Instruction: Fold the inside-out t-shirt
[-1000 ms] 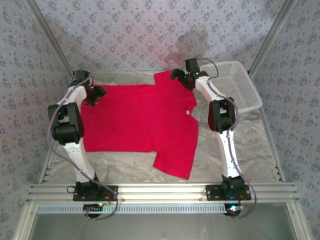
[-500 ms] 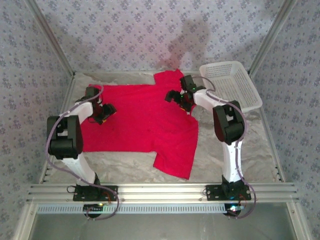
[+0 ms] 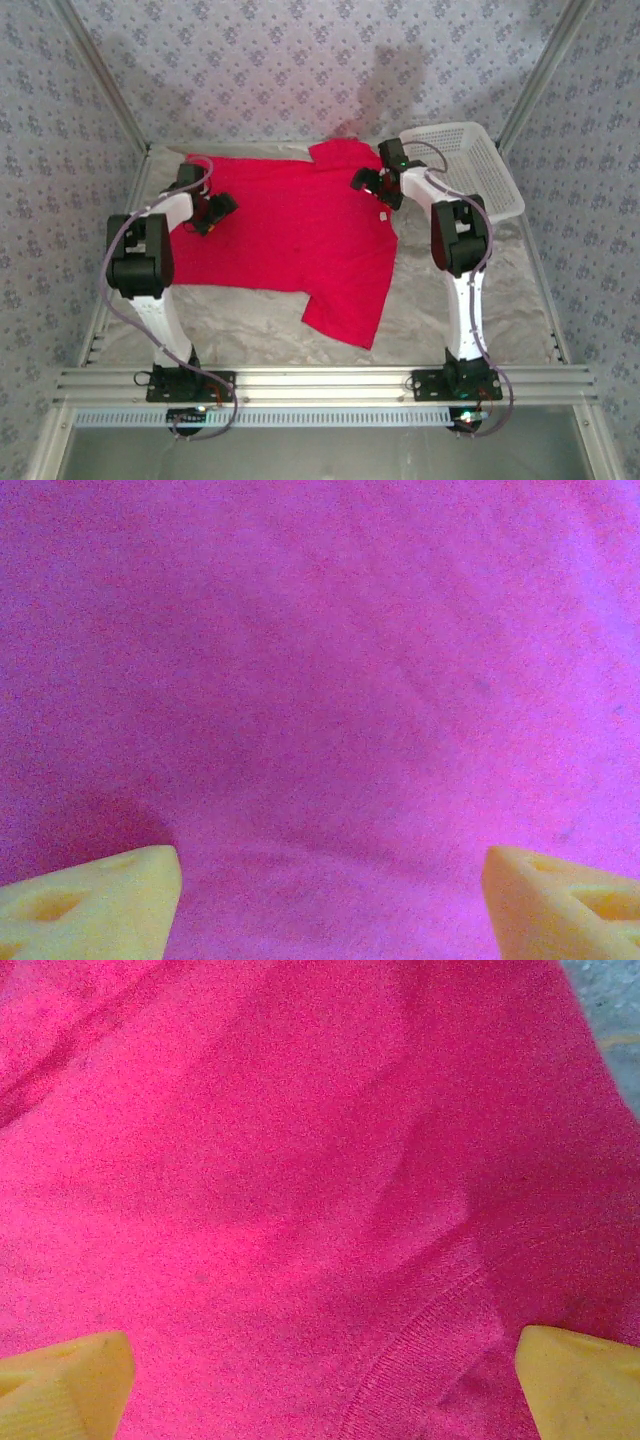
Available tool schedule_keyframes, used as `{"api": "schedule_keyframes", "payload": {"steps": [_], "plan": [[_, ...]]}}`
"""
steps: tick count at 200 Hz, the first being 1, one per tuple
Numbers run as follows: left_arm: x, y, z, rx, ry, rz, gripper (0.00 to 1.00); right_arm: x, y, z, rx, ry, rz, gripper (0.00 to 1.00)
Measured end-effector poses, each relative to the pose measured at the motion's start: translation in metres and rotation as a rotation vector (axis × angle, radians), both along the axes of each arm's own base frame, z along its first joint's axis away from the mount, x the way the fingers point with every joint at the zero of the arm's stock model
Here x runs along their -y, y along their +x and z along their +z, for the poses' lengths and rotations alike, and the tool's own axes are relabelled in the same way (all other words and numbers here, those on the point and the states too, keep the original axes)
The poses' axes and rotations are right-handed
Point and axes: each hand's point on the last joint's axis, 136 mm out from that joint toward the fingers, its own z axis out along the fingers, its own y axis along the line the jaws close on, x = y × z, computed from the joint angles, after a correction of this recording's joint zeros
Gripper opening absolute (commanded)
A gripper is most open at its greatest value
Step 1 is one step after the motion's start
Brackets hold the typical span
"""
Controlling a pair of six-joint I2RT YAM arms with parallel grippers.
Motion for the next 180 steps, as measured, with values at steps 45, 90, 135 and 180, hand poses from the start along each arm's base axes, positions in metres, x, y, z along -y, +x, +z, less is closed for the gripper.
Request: {"api": "schedule_keyframes", "payload": {"steps": [45,90,135,180], "plan": [[-0.061,-0.07,0.059,0.012,0.06,0.155,0.63,-0.025,-0.057,0.071,0.069,0.003,0.121,1.0],[-0.131,-0.165,0.022,-0.14,-0.008,0.426,0.56,-0.051,-0.131,0.126,0.159,0.042,0.236,1.0],[-0.122,-0.178,-0.011,-0.223,-0.076,0.434,0.51,-0.032,-0.172,0.08,0.031,0.016,0.232,0.97],[-0.129,-0.182,-0.033,-0.281,-0.088,0.47,0.05,-0.024,-0.22,0.067,-0.033,0.005,0.256,0.78]]}}
